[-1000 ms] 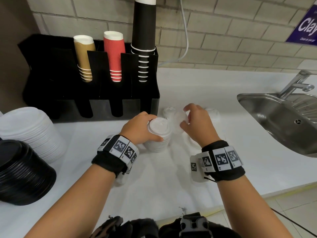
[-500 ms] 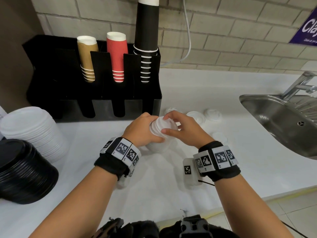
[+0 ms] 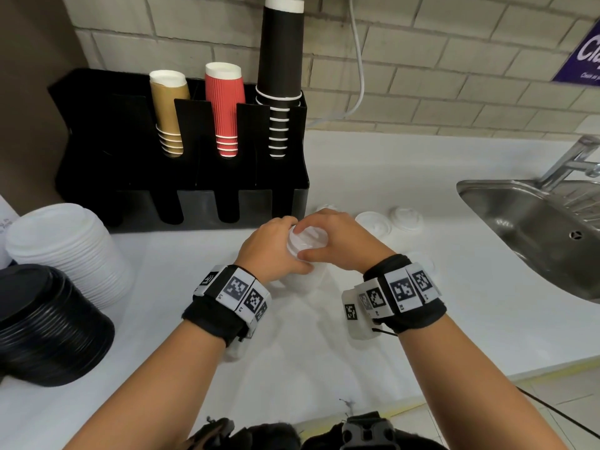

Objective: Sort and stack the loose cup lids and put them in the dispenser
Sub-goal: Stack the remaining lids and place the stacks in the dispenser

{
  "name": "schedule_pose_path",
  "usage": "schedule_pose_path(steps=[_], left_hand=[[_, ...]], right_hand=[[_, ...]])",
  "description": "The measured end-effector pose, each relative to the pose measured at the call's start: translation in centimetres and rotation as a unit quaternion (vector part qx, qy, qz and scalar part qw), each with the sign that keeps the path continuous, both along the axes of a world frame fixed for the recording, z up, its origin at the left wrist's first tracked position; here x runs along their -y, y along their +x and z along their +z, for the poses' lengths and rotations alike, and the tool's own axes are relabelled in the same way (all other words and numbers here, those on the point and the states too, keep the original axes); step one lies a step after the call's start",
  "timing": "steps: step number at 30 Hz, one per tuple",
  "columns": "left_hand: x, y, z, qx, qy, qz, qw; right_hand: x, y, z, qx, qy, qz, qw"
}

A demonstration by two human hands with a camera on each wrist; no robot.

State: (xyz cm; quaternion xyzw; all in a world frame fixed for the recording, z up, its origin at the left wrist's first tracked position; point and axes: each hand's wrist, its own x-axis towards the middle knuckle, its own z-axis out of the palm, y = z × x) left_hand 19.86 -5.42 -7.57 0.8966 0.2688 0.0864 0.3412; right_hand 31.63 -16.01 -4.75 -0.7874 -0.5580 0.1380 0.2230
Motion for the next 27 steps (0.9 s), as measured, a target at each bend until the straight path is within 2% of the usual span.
schedule_pose_path(steps=[6,9,11,12,14,15,17,20,24,26,27], left_hand=[[-0.4,-0.3,0.0,0.042,-0.049,-0.035,0.997],[-0.4,-0.1,0.3,0.027,-0.04,-0.041,0.998],[-0.5,0.0,0.5,0.016,-0.032,-0.04,0.999],[-0.6,0.0,0.5,0.012,-0.031,-0.039,0.999],[-0.7,-0.1,0.5,0.005,-0.037,-0.036,0.999],[-0.7,-0.1,0.5,0.002,-0.038,-0.035,0.999],[-0.7,-0.1,0.5,-0.004,-0.037,-0.034,0.999],[-0.6,-0.1,0.6,-0.006,-0.037,-0.034,0.999],[-0.7,-0.2,0.5,-0.003,-0.039,-0.03,0.999],[-0.7,-0.3,0.4,0.002,-0.038,-0.027,0.999],[-0.7,-0.3,0.3,0.006,-0.038,-0.024,0.999]], right_hand=[[0.0,0.1,-0.7,-0.007,0.004,0.0,1.0],[0.9,0.7,-0.9,-0.081,0.029,0.006,0.996],[1.9,2.2,-0.8,-0.12,0.043,-0.041,0.991],[2.6,3.2,-0.7,-0.091,0.026,-0.072,0.993],[4.0,5.7,-0.8,0.018,-0.086,-0.124,0.988],[4.7,6.7,-0.9,0.056,-0.164,-0.143,0.974],[5.7,8.0,-1.0,0.078,-0.295,-0.157,0.939],[5.9,8.8,-1.6,0.064,-0.364,-0.14,0.918],[5.4,8.6,-2.1,0.071,-0.322,-0.132,0.935],[5.1,8.2,-1.5,0.031,-0.219,-0.122,0.968],[4.9,7.7,-0.9,-0.017,-0.131,-0.11,0.985]])
